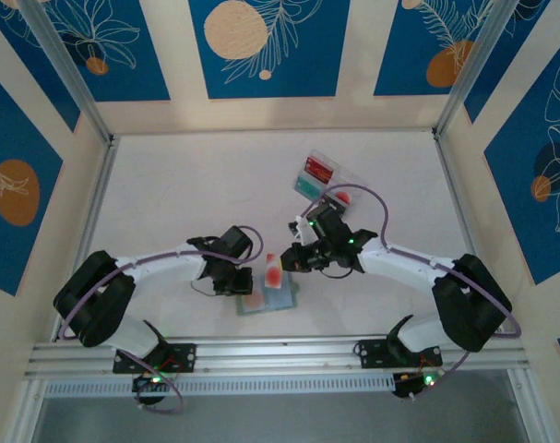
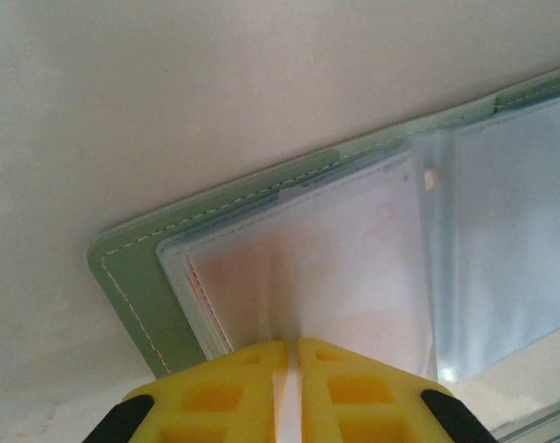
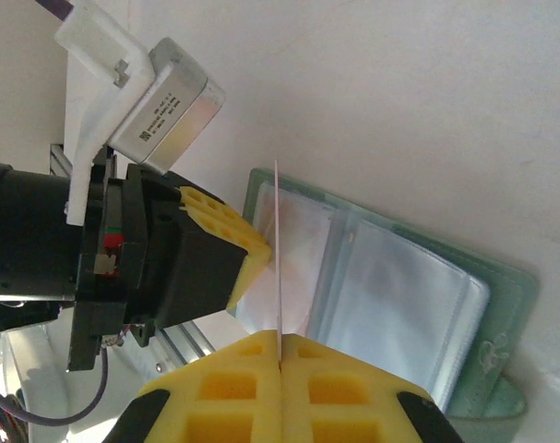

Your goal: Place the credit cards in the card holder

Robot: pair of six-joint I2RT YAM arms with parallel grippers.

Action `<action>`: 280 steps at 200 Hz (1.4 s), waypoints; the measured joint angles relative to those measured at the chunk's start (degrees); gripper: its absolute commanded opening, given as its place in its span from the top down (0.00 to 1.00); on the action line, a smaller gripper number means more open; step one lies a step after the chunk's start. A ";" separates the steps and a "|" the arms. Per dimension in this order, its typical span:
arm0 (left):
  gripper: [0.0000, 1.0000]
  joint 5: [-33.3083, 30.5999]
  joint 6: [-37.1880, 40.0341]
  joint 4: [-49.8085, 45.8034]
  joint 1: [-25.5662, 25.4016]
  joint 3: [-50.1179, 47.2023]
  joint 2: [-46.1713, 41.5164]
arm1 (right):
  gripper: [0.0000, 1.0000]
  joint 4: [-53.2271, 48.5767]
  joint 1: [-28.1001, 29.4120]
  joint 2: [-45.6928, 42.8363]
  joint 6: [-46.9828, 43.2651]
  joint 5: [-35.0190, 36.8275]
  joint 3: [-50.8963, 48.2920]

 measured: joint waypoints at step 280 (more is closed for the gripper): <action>0.87 0.26 -1.03 1.53 0.07 -1.11 -0.61 | 1.00 9.11 0.52 11.39 2.73 -6.82 -2.58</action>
